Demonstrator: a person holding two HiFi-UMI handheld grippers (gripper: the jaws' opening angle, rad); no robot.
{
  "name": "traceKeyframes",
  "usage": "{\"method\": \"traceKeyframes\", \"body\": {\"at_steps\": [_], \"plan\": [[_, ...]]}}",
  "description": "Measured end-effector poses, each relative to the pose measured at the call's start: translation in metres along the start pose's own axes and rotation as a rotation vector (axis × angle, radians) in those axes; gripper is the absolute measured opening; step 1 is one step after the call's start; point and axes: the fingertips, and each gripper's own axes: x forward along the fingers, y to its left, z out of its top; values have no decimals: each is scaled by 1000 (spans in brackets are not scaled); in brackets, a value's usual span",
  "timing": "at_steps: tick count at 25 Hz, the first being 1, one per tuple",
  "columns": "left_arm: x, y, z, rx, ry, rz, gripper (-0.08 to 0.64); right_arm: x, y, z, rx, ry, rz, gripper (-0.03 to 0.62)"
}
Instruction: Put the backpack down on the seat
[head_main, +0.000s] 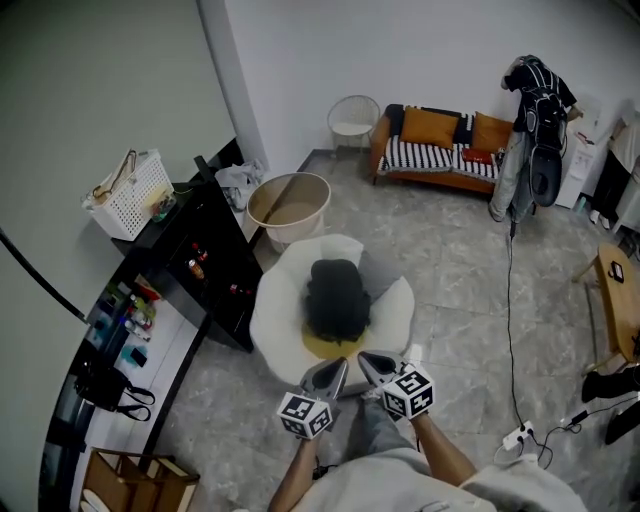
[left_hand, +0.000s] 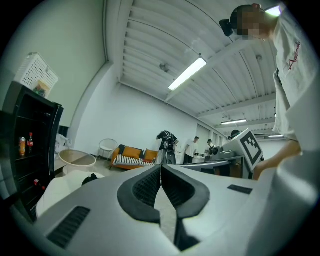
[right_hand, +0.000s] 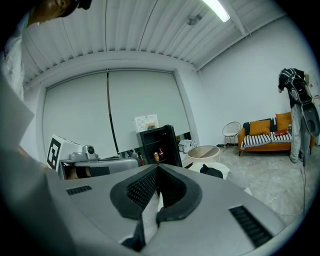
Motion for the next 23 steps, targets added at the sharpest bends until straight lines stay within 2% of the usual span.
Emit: {"method": "traceKeyframes", "body": {"at_steps": [15,23], "plan": [[-15,-44,-9,24,-9,-3,32,-41,11,-12,-2,-13,-3,28],[-20,-47,-12,36,-4,18,32,-47,15,-18,-7,-9,12,28]]}}
